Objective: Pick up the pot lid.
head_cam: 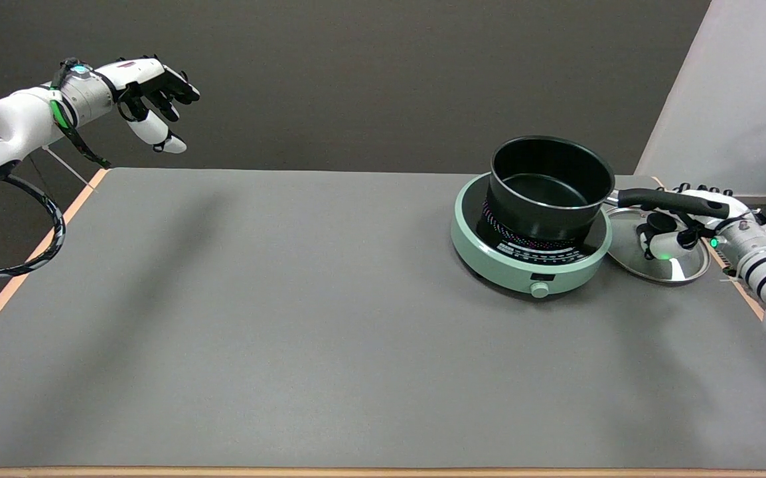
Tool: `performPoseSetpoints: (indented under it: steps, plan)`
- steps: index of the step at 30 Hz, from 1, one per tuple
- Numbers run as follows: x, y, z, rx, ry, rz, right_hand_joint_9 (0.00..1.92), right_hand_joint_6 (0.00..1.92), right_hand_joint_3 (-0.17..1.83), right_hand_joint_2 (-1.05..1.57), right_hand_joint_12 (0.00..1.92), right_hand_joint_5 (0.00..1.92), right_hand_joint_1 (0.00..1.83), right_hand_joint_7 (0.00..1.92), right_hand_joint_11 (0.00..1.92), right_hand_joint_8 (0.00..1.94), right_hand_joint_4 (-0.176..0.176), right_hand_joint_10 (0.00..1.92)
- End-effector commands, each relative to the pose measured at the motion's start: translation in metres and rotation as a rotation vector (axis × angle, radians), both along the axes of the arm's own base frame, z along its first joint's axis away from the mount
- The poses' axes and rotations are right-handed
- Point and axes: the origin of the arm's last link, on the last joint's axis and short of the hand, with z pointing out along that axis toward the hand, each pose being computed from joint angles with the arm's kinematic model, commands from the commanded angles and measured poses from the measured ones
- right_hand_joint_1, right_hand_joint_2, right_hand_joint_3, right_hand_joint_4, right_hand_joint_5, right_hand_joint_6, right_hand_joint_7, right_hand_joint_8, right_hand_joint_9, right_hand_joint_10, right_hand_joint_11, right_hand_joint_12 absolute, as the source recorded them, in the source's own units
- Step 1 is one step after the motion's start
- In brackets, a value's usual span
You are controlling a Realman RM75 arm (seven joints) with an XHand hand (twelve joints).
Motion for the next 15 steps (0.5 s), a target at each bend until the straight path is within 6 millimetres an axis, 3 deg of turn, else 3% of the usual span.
performPoseSetpoints:
  steps: [1,15]
  plan:
    - [0.0092,0.0017,0.0076,-0.008,0.031,0.017,0.5,0.34,1.03,0.69,0.66,0.52,0.81,0.53,0.31,0.17,0.107,0.31]
    - [0.0035,-0.0008,0.005,0.005,0.013,-0.044,0.53,0.37,1.02,0.69,0.68,0.54,0.81,0.55,0.32,0.17,0.121,0.32]
